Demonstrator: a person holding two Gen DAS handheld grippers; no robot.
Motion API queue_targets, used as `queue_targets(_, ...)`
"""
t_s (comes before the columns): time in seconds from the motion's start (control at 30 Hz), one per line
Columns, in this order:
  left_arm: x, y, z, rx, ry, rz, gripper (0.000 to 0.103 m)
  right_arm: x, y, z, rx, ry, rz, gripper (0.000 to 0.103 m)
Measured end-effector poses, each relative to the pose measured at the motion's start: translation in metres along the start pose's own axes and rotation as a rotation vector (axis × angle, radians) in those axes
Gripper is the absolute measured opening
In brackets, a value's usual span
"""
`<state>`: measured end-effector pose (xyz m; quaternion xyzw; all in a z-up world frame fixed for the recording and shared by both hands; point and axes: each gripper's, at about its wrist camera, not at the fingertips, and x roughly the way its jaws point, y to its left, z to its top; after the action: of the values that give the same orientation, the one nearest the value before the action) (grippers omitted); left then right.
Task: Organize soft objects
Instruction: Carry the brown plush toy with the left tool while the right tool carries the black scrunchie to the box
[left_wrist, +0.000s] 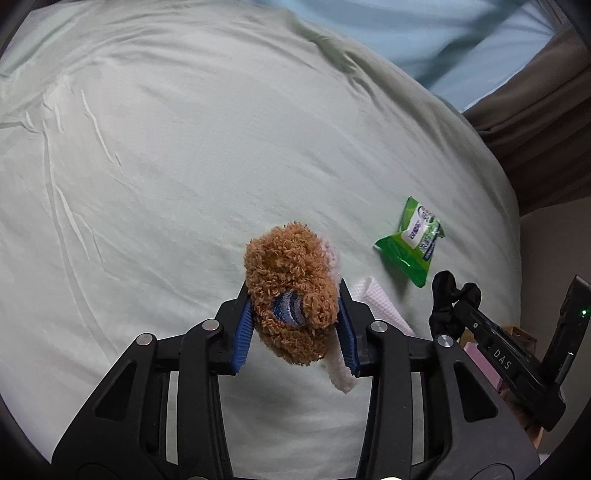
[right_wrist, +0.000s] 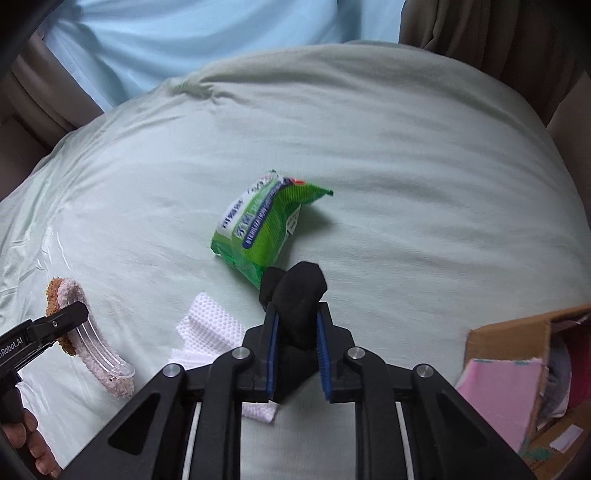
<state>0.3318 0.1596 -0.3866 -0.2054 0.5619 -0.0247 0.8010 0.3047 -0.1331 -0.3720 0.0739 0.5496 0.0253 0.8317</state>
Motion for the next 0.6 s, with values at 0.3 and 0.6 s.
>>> queue_targets(0.3, -0.092, -0.034, -0.001, 0.119, -0.100, -0.043, 0.036, -0.087, 0.018, -0.010, 0.032, -0.111, 0.011, 0.014)
queue_targets(0.6, -0.187, -0.091, -0.019, 0.285, -0.188, -0.117, 0.036, -0.201, 0.006, -0.038, 0.140, -0.218, 0.036, 0.014)
